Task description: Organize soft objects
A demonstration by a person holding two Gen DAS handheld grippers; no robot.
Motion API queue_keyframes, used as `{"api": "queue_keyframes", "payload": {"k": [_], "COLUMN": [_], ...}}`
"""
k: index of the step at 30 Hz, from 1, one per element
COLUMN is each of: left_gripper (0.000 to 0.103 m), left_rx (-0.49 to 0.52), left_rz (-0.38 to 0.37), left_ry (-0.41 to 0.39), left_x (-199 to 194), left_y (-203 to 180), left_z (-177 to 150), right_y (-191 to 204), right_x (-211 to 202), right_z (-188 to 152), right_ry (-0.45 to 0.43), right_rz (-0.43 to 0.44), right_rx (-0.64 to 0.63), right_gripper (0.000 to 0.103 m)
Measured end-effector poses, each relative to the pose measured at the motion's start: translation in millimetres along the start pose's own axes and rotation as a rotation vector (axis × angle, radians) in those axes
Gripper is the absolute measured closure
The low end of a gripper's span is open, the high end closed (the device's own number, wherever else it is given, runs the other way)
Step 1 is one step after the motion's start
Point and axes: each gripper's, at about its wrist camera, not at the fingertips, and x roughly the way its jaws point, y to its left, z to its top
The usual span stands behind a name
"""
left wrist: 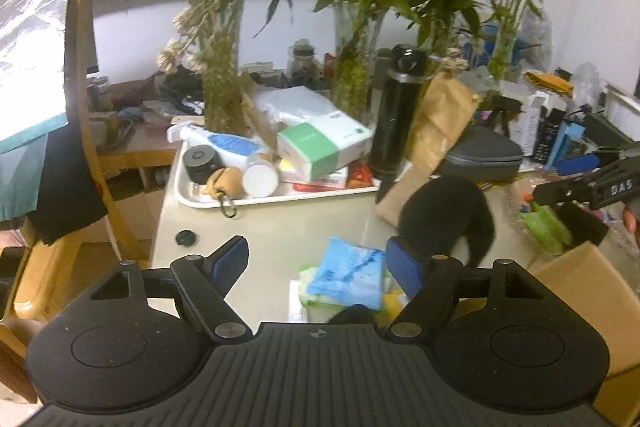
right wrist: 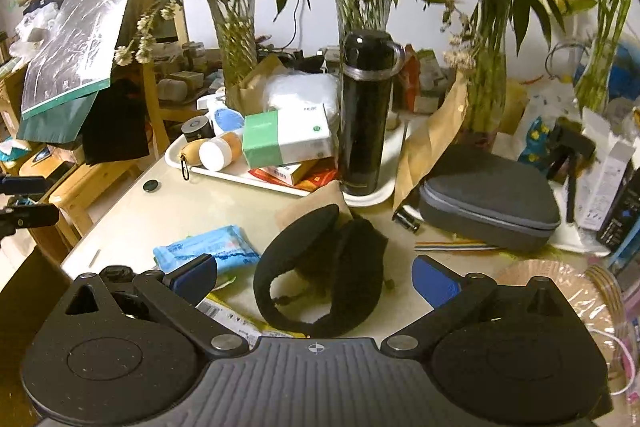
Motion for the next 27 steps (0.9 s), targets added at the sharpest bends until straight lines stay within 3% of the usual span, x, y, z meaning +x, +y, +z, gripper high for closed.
{"api": "queue_keyframes", "payload": {"k": [11,18,22,25,27], "left_gripper": [0.028,0.028,0.028,0.028,0.028], "left_rx": [-0.033,-0.050,-0.060,-0.052,-0.050], "left_rz": [0.014,0.017,0.013,0.013,0.012], "left_ry": [0.031,0.045,0.058,0.068,0.071], "left_x": [17.1,25.3,29.2,31.8,32.1], "left_y": [12.2,13.4,14.1,12.6,11.9], "left_z": [4.1,7.4,7.6,7.3,7.1], "right_y": [-20.4,-26.4,-28.1,-26.3,-28.2], "right_x": [53.4,88.3,106.6,117.3,121.6], "right_z": [14.4,24.0,26.4,28.3,29.1], "right_ry": [0.094,0.161,0.201,0.225,0.237], "right_rz": [0.015,0.013,0.018,-0.002,-0.009], "right_rx": [0.109,0.146,0.171,0.158,0.175], "right_gripper": [0.001,0.012,0.013,0.018,0.026]}}
